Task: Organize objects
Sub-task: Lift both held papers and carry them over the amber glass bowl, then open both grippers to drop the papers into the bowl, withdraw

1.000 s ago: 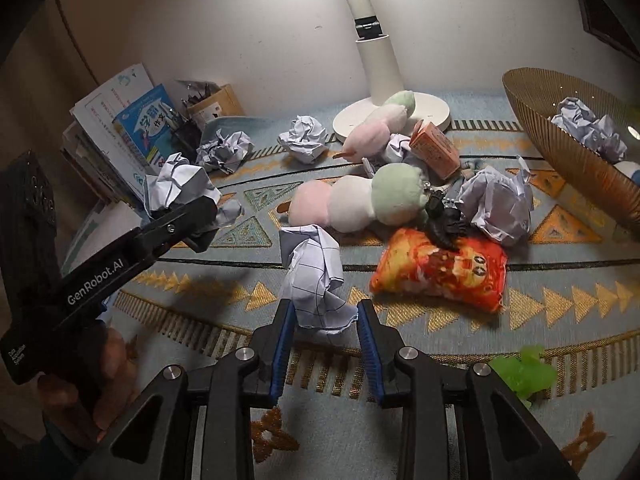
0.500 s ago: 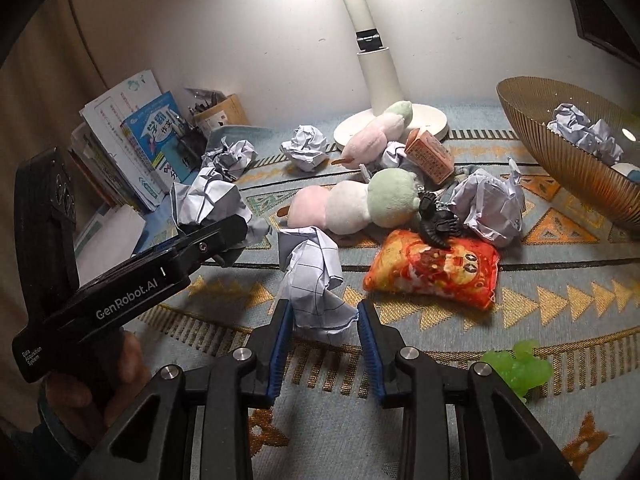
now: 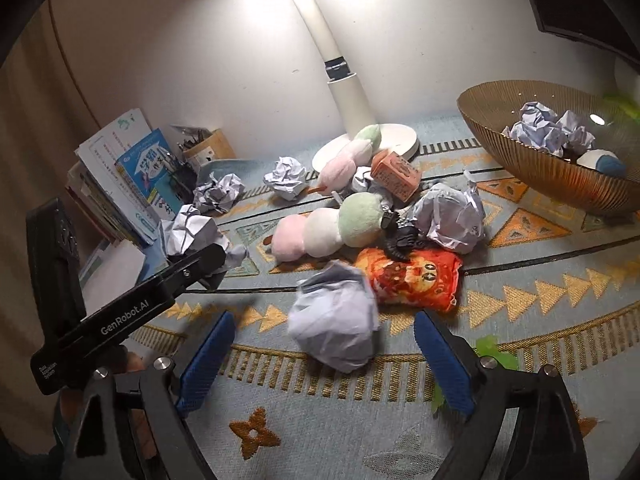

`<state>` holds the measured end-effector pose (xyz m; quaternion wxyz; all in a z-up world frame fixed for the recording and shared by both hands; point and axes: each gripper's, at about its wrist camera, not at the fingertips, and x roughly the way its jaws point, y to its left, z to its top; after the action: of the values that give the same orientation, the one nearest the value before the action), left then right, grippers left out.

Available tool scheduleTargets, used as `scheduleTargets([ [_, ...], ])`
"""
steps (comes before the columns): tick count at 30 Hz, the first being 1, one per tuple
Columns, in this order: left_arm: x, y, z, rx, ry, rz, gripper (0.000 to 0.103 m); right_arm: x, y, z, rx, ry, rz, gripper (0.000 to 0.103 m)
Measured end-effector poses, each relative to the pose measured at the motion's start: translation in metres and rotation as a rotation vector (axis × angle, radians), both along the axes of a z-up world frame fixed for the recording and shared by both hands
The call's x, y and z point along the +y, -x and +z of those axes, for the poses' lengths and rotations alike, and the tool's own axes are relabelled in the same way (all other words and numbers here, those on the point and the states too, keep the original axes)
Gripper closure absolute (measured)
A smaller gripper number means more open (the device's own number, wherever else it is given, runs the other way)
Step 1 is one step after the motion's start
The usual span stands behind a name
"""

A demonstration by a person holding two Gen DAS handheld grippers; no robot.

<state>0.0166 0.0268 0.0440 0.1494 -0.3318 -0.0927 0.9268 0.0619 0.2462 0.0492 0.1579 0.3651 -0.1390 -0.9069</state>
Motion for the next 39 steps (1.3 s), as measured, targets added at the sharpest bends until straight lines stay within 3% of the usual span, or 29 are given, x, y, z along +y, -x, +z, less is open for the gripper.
scheduleTargets([
  [7,0.0,-0.002,0.001,0.007,-0.009,-0.009,0.051,-0.043,0.01,-0.009,-0.052,-0.253,-0.006,0.013],
  [8,0.0,-0.002,0.001,0.007,-0.007,-0.011,0.051,-0.047,0.014,-0.013,-0.069,-0.282,-0.015,0.022],
  [9,0.0,-0.002,0.001,0.006,-0.005,-0.012,0.051,-0.049,0.019,-0.018,-0.089,-0.3,-0.019,0.043],
  [10,0.001,-0.002,0.001,0.006,-0.004,-0.013,0.051,-0.048,0.023,-0.022,-0.111,-0.311,-0.026,0.049],
  [12,0.002,-0.002,0.0,0.003,0.003,-0.013,0.051,-0.044,0.024,-0.022,-0.114,-0.286,-0.032,0.051],
  [17,0.022,-0.005,0.015,-0.006,0.034,-0.074,0.051,-0.022,0.005,0.006,-0.045,-0.209,-0.075,0.051],
  [22,0.078,0.002,0.092,0.151,0.051,-0.21,0.05,0.034,-0.004,0.08,0.11,-0.247,-0.321,0.051],
  [26,0.133,0.035,0.128,0.198,0.006,-0.28,0.05,0.084,0.006,0.126,0.185,-0.22,-0.508,0.05],
  [29,0.168,0.063,0.124,0.173,-0.023,-0.302,0.05,0.105,0.018,0.134,0.195,-0.265,-0.593,0.05],
  [33,0.205,0.087,0.104,0.147,0.01,-0.312,0.048,0.134,0.038,0.12,0.133,-0.252,-0.626,0.05],
  [39,0.218,0.105,0.08,0.096,0.039,-0.299,0.024,0.156,0.054,0.1,0.092,-0.215,-0.629,0.04],
])
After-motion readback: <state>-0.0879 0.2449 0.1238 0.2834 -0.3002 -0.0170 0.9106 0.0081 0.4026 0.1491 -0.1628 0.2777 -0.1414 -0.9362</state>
